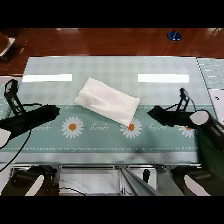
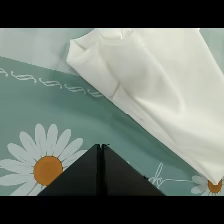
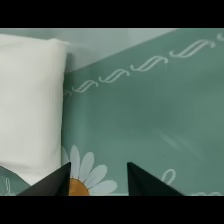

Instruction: Fold the shirts.

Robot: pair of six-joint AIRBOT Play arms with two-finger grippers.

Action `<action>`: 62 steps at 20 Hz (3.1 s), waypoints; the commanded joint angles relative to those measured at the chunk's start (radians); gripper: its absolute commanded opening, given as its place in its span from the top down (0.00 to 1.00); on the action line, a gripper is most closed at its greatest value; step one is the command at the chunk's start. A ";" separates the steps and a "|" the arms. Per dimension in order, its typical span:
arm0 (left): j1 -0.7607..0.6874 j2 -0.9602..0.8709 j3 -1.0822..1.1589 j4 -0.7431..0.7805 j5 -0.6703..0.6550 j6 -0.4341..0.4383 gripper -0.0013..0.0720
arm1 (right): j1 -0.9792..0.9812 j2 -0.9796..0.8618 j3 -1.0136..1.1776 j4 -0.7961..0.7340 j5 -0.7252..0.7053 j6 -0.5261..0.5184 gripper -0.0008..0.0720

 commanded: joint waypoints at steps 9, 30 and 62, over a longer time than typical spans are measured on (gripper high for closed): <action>0.000 -0.001 0.000 -0.031 0.005 0.000 0.95 | 0.035 -0.515 0.214 0.563 0.127 -0.426 0.42; 0.000 -0.001 0.000 -0.030 0.012 0.012 0.95 | -0.023 -0.412 1.304 -0.247 0.752 -0.114 0.96; -0.064 -0.092 0.000 -0.049 0.146 0.044 0.95 | -1.082 0.263 0.366 -1.056 1.145 0.018 0.42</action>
